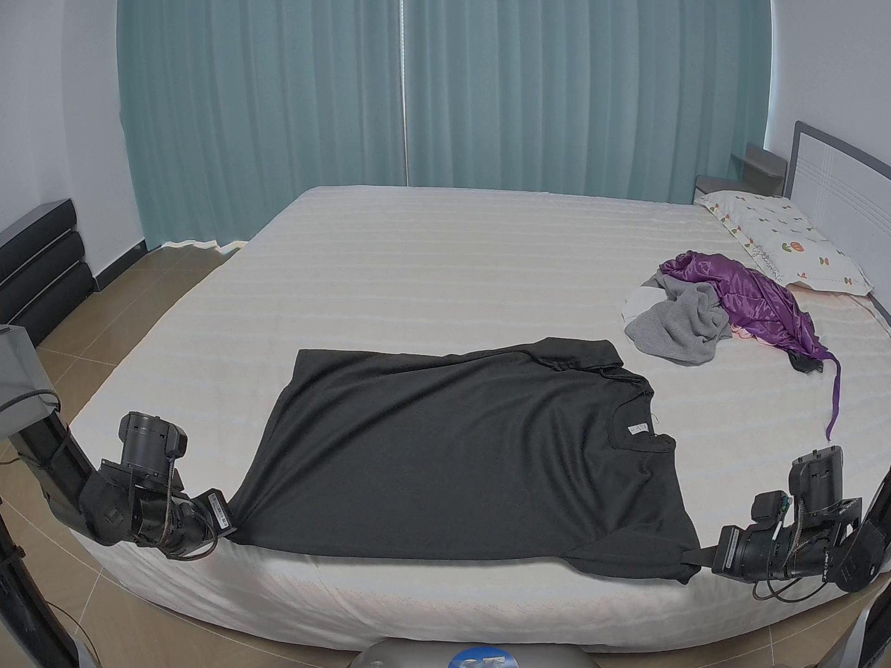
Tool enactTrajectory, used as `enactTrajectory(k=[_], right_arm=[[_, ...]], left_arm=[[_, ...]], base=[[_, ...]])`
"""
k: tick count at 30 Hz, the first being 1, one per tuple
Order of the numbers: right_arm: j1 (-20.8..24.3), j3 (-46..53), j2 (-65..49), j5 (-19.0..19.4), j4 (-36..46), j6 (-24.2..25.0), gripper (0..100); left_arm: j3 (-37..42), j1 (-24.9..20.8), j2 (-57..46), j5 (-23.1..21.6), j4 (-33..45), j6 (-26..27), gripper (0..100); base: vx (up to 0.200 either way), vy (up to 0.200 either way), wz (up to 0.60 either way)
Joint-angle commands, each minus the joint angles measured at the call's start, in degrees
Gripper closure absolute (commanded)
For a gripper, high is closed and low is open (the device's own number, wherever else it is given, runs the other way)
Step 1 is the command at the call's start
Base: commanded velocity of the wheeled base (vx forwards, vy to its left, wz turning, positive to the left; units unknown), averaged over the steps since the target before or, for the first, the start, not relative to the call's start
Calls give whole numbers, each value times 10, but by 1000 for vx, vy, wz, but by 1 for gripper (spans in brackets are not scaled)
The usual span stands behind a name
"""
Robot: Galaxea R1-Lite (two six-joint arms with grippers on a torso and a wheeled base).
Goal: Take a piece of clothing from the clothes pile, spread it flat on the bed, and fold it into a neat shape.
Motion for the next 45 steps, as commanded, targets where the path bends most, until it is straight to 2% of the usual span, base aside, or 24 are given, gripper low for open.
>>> enactTrajectory(k=[1, 2, 3, 18, 29, 30, 37, 45], right_arm=[[6, 12, 7, 1, 4, -8, 100], [6, 9, 16, 1, 0, -8, 100], [6, 6, 23, 1, -2, -8, 0], [-59, -120, 140, -2, -20, -2, 0], [-61, -169, 215, -7, -83, 20, 0], [-61, -169, 218, -8, -83, 21, 100], [-71, -162, 214, -19, -83, 20, 100], [-107, -127, 180, -19, -83, 7, 100]], left_arm=[[1, -2, -6, 0, 2, 0, 100], [1, -2, -6, 0, 2, 0, 100], [1, -2, -6, 0, 2, 0, 100], [3, -5, -5, 0, 2, 0, 100], [3, -5, -1, 0, 2, 0, 100], [3, -5, 0, 0, 2, 0, 100], [3, -5, 1, 0, 2, 0, 100], [8, -6, -4, 0, 3, 1, 100]], base=[[0, 0, 0], [0, 0, 0], [0, 0, 0], [0, 0, 0], [0, 0, 0], [0, 0, 0], [0, 0, 0], [0, 0, 0]])
